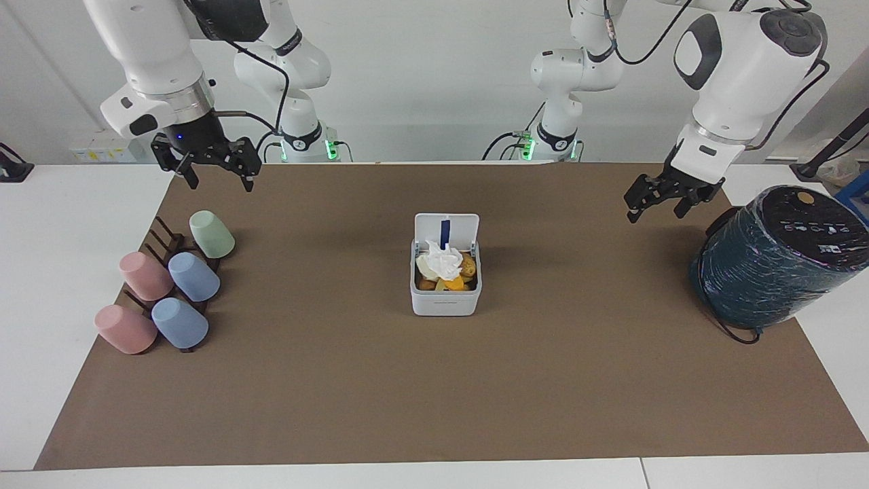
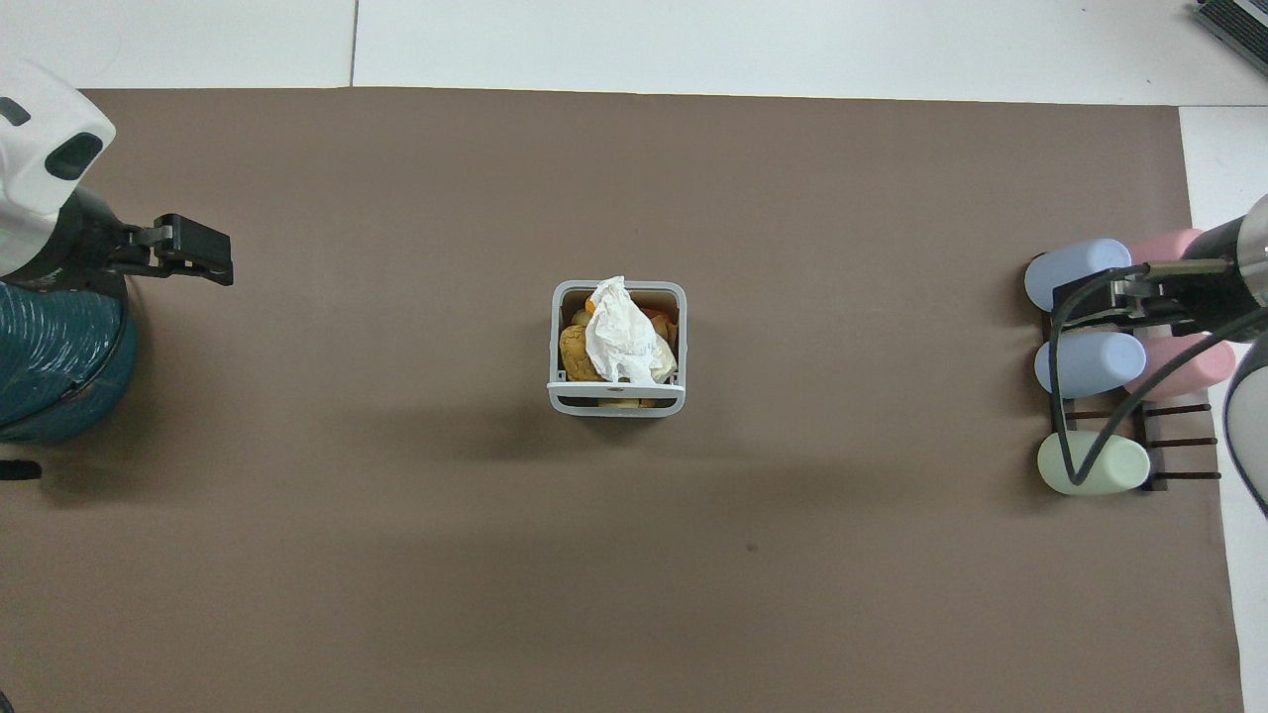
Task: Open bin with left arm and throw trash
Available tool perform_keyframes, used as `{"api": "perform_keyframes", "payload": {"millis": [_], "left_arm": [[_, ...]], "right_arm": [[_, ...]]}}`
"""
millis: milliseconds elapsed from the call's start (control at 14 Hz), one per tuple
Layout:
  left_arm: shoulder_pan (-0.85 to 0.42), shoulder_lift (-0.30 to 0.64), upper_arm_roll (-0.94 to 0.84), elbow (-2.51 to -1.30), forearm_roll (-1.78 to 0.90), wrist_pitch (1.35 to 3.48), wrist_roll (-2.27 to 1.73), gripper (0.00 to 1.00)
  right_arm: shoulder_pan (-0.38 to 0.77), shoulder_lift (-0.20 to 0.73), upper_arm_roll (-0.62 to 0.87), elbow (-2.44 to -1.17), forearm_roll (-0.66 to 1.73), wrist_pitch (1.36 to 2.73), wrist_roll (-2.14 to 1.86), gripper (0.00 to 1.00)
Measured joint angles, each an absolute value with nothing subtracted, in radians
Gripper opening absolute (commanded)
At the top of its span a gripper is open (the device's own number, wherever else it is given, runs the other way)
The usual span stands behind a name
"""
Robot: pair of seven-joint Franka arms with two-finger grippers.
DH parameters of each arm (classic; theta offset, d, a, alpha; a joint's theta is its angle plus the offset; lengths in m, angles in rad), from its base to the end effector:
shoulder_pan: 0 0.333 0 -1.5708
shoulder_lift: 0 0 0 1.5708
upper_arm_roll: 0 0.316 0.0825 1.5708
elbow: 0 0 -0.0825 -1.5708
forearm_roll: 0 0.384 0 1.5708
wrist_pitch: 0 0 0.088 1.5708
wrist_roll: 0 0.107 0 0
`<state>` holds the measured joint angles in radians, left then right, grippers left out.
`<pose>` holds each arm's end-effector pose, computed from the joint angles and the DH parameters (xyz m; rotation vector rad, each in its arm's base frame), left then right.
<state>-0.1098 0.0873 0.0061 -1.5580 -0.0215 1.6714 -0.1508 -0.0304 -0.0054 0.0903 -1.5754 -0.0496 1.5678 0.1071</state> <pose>0.5862 -0.0633 0.5896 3.1164 0.0763 0.0362 0.5518 0.0279 0.6252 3.0906 -0.0731 0.0030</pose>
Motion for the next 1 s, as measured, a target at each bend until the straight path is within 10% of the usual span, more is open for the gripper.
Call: {"api": "perform_keyframes", "payload": {"millis": [1000], "left_arm": [[-0.11, 0.087, 0.008, -1.558, -0.022, 1.671, -0.151, 1.0]], "right_arm": [[-0.029, -0.006, 0.101, -1.576, -0.049, 1.568, 0.107, 1.0]]}}
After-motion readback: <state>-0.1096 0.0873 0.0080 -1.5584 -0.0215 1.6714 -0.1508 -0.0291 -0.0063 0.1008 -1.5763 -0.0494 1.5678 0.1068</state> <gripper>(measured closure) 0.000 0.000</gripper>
